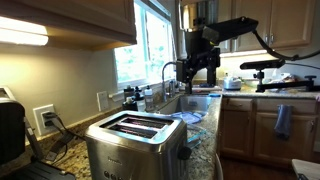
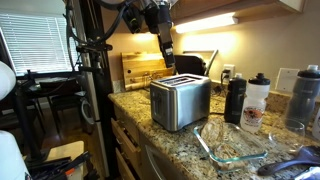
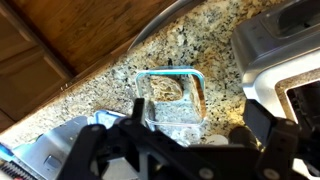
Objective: Pick up one slice of bread from the glass bowl and put it in the toaster.
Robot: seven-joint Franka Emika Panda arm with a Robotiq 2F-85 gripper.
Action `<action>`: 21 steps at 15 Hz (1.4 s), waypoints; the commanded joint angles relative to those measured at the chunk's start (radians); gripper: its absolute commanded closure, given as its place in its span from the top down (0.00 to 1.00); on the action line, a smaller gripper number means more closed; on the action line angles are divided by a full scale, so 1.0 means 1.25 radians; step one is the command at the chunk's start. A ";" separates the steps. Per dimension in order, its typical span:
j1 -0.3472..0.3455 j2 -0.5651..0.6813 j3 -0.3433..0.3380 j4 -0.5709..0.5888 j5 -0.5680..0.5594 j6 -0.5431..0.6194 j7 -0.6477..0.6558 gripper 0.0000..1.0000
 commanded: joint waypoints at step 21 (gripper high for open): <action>-0.013 0.219 -0.098 0.079 -0.021 0.132 0.001 1.00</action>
